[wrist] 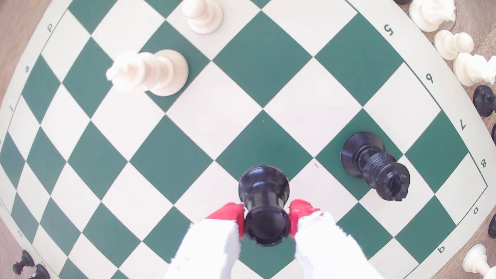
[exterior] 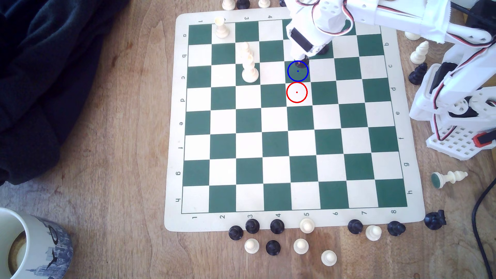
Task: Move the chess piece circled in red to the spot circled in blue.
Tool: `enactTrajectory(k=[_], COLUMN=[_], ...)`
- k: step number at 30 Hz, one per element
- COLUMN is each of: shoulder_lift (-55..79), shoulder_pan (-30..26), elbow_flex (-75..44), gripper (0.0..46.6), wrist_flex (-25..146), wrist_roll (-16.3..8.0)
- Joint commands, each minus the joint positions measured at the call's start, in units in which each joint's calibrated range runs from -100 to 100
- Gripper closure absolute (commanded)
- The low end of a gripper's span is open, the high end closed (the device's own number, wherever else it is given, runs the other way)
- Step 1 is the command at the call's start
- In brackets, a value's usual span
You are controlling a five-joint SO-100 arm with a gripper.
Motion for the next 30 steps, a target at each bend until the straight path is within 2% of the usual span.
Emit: enactTrajectory(k=[1,23,24,28,30], shoulder_lift=[2.3,11.2,11.2,10.8,9.9], shoulder_pan=[0.0,0.0,0.0,0.1,0.2], elbow_flex=[-3.9,-3.7,-3.7,-3.7,-3.7], gripper=[46.4,46.3,45.4,34.8,30.9], wrist_flex=[-2.8,-8.0,-8.0,-7.7,-6.9], wrist_roll=[0.1,0.1,0.1,0.1,0.1])
